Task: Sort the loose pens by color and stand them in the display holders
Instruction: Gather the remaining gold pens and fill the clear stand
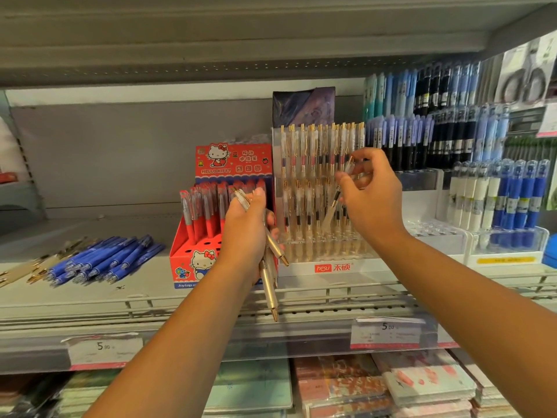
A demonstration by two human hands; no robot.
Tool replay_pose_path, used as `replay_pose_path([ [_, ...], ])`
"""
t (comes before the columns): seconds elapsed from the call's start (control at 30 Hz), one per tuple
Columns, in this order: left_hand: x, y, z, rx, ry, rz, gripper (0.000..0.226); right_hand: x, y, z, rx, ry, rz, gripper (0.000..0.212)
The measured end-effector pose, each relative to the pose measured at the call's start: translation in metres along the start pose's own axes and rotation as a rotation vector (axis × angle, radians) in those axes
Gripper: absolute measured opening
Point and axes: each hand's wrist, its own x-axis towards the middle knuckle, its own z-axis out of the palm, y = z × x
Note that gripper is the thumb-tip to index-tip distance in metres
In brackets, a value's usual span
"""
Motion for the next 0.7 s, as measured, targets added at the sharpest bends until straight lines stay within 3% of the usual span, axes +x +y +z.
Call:
replay_pose_path([
  [0.27,0.001,-0.002,0.000,0.006,-0.025,0.000,0.020,-0.009,0.001,0.008,-0.120,-0.258,-0.051,0.026],
  [0.7,0.003,-0.003,0.000,0.034,-0.046,0.007,0.025,-0.011,0.006,0.010,-0.208,-0.385,-0.005,0.034],
])
